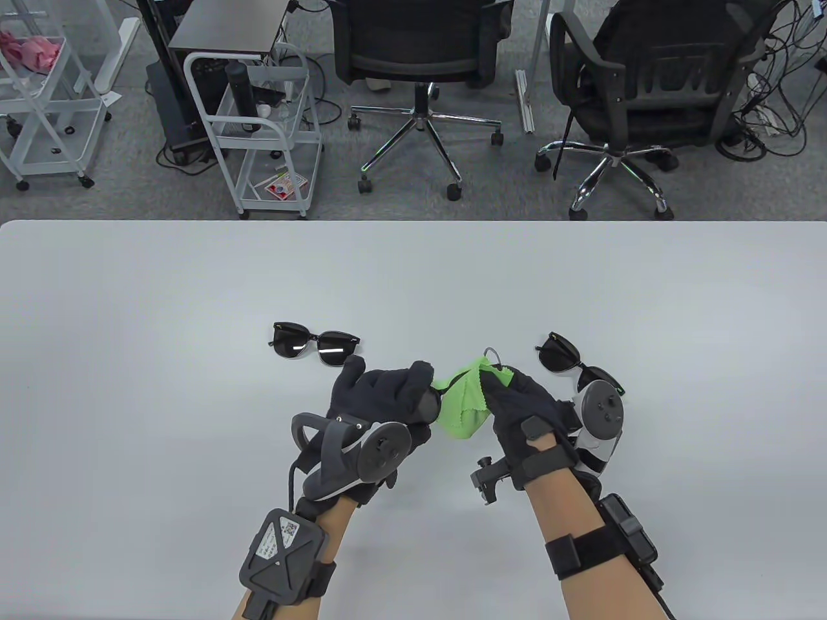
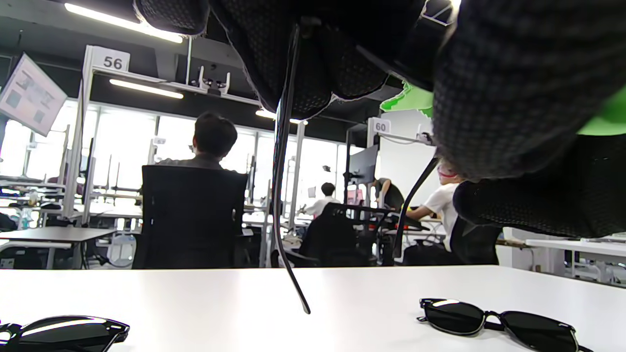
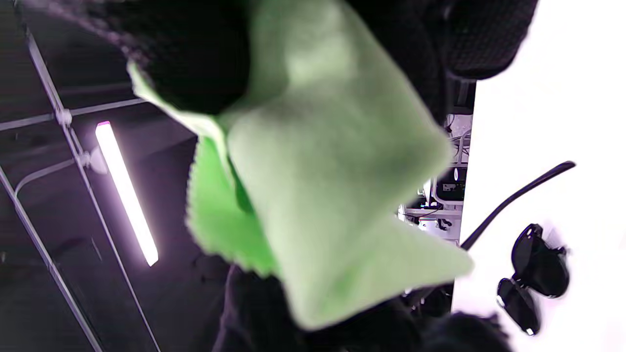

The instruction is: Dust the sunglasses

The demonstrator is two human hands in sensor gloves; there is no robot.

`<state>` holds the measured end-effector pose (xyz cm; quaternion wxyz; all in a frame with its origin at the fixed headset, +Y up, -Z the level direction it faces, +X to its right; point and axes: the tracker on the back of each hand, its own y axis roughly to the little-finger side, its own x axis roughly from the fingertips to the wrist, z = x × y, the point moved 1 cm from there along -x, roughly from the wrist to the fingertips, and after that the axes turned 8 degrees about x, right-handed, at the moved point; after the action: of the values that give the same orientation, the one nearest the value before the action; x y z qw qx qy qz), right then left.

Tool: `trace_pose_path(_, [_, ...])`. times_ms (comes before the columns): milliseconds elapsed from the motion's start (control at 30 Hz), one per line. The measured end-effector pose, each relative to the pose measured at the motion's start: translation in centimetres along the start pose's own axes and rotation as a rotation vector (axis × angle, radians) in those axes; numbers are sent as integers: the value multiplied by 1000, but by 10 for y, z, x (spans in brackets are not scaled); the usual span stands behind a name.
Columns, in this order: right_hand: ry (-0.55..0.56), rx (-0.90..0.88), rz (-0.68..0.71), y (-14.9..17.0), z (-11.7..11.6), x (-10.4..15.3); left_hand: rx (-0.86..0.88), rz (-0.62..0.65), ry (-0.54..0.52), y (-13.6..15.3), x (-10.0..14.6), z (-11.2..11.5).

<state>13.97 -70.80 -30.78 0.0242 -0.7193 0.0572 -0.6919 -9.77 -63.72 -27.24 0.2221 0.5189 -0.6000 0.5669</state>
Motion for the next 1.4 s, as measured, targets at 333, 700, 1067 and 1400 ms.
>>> trace_pose_path(333, [-78,59,38,-7,-2,-2,-17,39,27,1,1,0])
trace_pose_path(700, [-161,-87,47,-3,-5,-3,-13,56,46,-3,1,1])
trace_pose_path(1067, [-65,-19,88,-8,0,-1,-44,81,8,-10,1,-4])
trace_pose_path(1400, [-350,-141,52,1,-22,-4,21,31,-58,7,1,-13])
